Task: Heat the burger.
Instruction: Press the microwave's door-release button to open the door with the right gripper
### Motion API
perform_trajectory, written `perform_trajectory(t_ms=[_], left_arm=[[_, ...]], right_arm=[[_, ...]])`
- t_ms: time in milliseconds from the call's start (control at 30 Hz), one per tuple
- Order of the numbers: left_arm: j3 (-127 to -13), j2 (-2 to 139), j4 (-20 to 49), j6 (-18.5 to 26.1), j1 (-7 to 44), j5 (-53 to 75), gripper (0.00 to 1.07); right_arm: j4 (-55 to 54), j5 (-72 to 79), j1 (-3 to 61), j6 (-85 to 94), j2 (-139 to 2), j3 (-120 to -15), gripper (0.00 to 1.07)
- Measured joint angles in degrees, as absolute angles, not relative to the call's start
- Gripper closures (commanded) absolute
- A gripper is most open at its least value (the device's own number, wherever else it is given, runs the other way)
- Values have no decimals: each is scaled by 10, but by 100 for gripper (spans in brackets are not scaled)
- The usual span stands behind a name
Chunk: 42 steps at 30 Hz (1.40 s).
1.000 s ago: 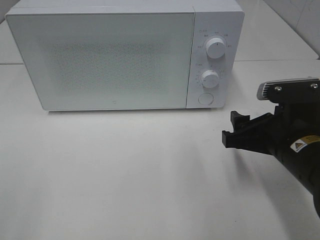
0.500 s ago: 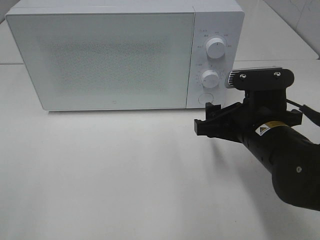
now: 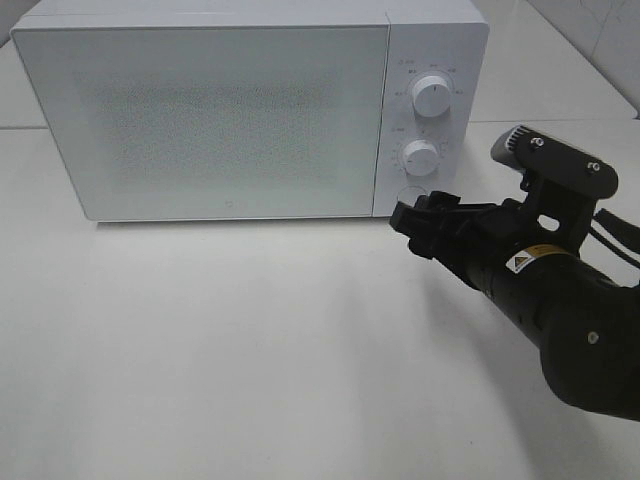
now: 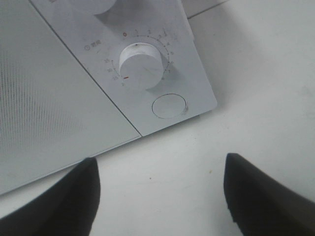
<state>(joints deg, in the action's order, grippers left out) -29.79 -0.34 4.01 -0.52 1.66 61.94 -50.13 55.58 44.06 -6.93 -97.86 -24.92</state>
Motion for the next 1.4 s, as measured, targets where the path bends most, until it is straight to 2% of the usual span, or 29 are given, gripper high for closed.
perform_trajectory(t_ms=[67, 133, 200, 233, 333, 400, 500, 567, 633, 667, 767, 1400], left_arm=[[-298, -3, 40, -5, 17, 619, 9], [-298, -3, 40, -5, 17, 619, 9], [-298, -3, 40, -5, 17, 619, 9], [-298, -3, 40, -5, 17, 619, 9], [-298, -3, 40, -5, 17, 619, 9], [-298, -3, 40, -5, 17, 619, 9], [-298, -3, 40, -5, 17, 619, 9], [-298, -3, 40, -5, 17, 619, 9], [-298, -3, 40, -5, 17, 619, 9], [-298, -3, 40, -5, 17, 619, 9], [-298, -3, 40, -5, 17, 619, 9], [-298, -3, 40, -5, 17, 619, 9]], right_arm=[[-501, 555, 441, -131, -979, -249, 46], [-501, 545, 441, -223, -979, -249, 56], [-501, 539, 441, -249, -979, -249, 59], [-498, 530, 441, -315, -979, -249, 65], [-494, 524, 441, -372, -979, -249, 69], [-482, 522, 441, -462, -979, -249, 82], [-477, 521, 441, -510, -979, -249, 84], [-474, 521, 441, -570, -979, -249, 97], [-473, 521, 441, -599, -979, -249, 99], [-473, 524, 441, -609, -980, -249, 105], [-473, 539, 441, -621, -995, -252, 107], [-498, 571, 423, -659, -1111, -356, 107]])
